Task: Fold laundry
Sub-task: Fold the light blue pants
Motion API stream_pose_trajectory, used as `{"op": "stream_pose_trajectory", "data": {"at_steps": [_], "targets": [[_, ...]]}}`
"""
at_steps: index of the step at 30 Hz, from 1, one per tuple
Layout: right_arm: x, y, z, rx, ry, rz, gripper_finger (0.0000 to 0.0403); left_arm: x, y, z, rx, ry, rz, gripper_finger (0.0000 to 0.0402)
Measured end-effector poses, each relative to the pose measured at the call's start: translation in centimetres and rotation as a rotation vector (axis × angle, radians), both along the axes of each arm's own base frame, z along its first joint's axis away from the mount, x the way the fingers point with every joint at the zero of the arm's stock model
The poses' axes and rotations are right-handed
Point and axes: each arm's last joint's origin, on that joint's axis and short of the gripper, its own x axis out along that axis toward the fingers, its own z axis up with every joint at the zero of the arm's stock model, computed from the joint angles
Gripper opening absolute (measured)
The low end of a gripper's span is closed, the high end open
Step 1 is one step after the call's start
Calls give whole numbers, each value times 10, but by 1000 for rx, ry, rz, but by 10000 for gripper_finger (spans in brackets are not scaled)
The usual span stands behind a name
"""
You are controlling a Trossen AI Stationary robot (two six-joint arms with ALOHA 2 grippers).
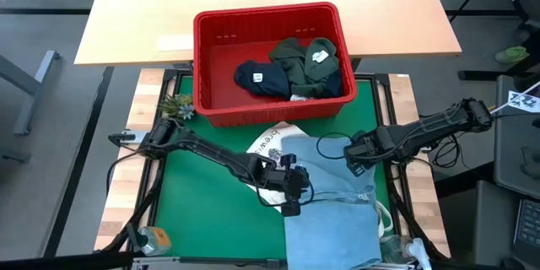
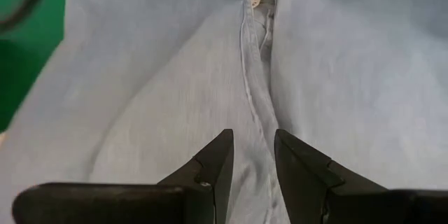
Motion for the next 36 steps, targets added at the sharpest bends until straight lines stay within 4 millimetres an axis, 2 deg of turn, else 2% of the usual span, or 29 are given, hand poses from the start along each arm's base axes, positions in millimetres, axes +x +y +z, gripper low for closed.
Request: {"op": "stream_pose_trajectory", "data": {"at_steps": [7,11,15,22,25,30,36], "targets": [[-6,2,1,111,81,-17,128,-14,5,-45,10,82,17,99],[-8,1,2,86,89,-14,128,-29,10,-74,-23,157,79,97],[-2,1,1,59,27,41,129,-38,13,-88,-43,188,120,93],[15,6,0,105,-152,129,129,-37,15,-86,-45,195,118,88],[17,7,2,117,-175,156,129,-32,14,-80,-52,182,111,88],[22,11,14,120,-228,204,129,-20,8,-60,-107,122,78,88],[28,33,9,115,-308,300,129,-6,4,-31,-137,31,59,88]]}}
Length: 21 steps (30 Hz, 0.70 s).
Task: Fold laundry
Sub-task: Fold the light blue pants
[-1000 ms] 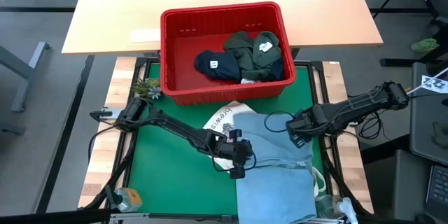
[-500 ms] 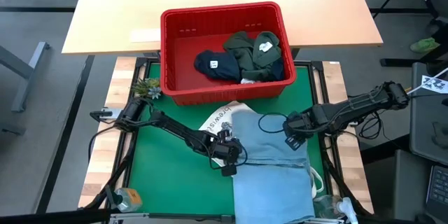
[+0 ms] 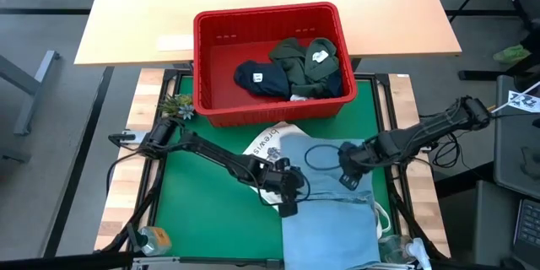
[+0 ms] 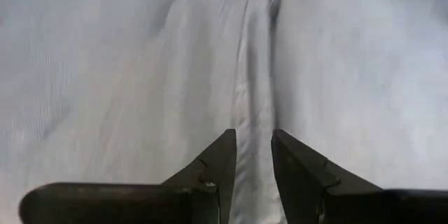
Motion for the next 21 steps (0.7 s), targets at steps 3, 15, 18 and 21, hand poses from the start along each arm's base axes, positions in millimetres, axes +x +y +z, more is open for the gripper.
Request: {"op": "stream_pose_trajectory", "data": {"at_steps": [3,15,18,21], "targets": [[-1,12,-8,-57,11,-4,129,5,1,11,40,-39,-7,88],[-13,47,-60,-203,220,18,129,7,36,0,121,1,136,88],[-13,49,-66,-217,253,24,129,5,48,-9,125,27,180,88],[-12,49,-67,-210,264,22,129,0,59,-21,116,65,219,88]]}}
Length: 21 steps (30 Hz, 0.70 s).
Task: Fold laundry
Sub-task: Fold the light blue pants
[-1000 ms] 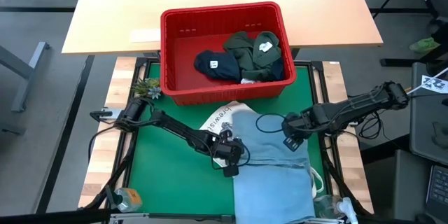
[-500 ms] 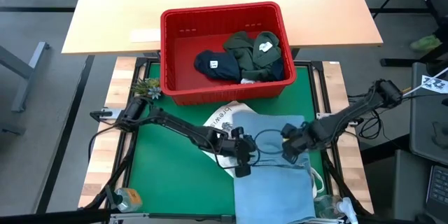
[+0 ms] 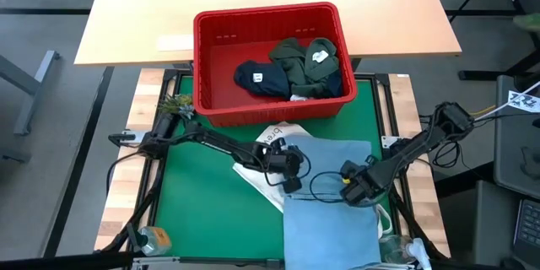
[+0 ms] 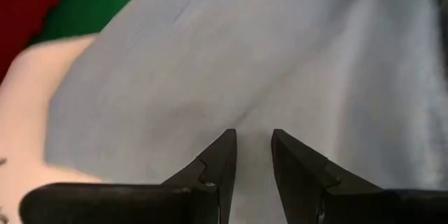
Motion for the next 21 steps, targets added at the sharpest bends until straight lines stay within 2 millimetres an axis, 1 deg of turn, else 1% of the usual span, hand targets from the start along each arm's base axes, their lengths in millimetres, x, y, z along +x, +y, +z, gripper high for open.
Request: {"op": "stream_pose_trajectory", "data": {"at_steps": [3,6,12,15,17,21], "targets": [[-1,0,4,-2,5,0,129,-3,4,-6,-26,22,5,88],[0,1,12,1,7,0,129,-3,2,-7,-82,31,-22,88],[9,5,39,-49,-40,10,129,4,1,8,-99,-17,-37,88],[18,9,52,-66,-127,21,129,7,8,12,-102,-25,-23,85],[25,12,58,-80,-216,39,129,9,15,14,-102,-32,-7,85],[43,21,60,-90,-458,89,129,10,33,14,-101,-27,32,84]]}}
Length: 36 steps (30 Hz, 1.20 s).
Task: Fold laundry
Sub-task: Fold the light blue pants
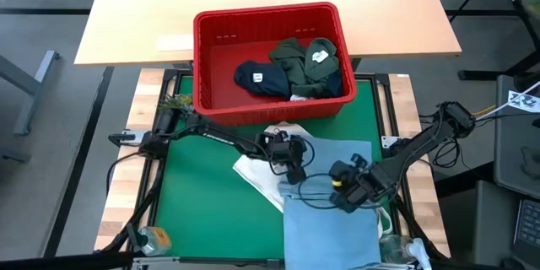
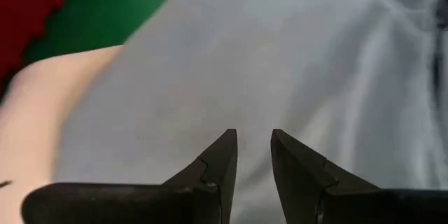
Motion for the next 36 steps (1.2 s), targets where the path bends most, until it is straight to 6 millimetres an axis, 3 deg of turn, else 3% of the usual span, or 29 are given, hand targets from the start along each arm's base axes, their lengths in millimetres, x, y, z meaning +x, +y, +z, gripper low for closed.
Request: {"op": "stream_pose_trajectory", "data": {"at_steps": [7,13,18,24,32,36], "targets": [[27,11,-18,-42,-193,78,129,-2,20,-2,0,37,42,84],[42,4,-45,-82,-106,49,129,-1,28,-3,5,37,63,84],[48,7,-61,-31,-30,110,129,3,37,-25,9,81,83,84],[51,10,-66,-1,-16,153,129,4,53,-46,22,134,121,84],[61,-6,-65,-69,-46,113,129,-3,76,-36,68,181,113,84],[70,-15,-64,-61,-70,122,129,-10,75,-29,55,223,102,84]]}}
